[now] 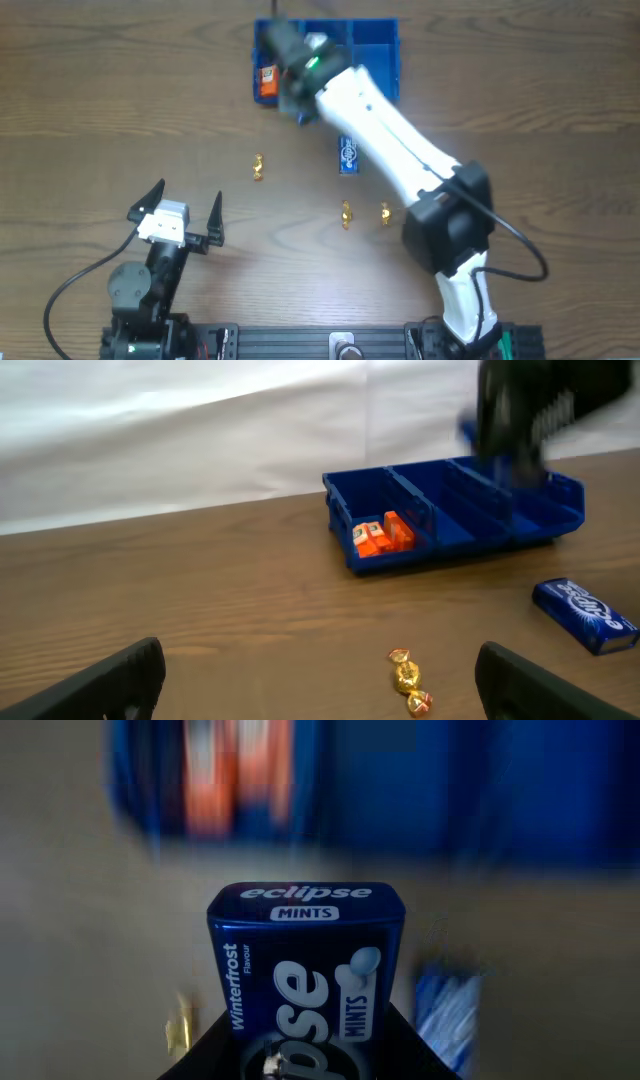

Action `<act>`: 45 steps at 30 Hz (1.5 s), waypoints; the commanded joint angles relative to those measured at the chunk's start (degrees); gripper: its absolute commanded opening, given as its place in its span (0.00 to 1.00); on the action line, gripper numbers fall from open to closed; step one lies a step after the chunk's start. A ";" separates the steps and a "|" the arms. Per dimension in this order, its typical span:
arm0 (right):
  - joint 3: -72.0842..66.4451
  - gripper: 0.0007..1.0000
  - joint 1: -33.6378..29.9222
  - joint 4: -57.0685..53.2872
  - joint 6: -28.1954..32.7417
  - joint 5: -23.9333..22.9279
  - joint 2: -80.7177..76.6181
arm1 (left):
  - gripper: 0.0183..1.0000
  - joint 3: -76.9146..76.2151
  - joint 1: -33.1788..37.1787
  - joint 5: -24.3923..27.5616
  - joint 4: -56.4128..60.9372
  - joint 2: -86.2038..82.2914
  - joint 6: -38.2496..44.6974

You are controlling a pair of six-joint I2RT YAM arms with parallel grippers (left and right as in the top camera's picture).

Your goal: Sort Candies Into Trays

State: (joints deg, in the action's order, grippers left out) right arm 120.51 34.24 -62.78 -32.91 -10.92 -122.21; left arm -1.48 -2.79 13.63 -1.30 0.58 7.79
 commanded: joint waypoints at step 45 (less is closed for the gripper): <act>-32.46 0.85 -6.60 15.61 4.83 2.58 9.57 | 1.00 1.18 -0.13 0.98 -1.73 -0.37 0.98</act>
State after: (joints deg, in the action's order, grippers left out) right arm 95.72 27.59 -47.66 -24.38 -13.37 -110.04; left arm -1.50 -2.79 13.63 -1.30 0.58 7.79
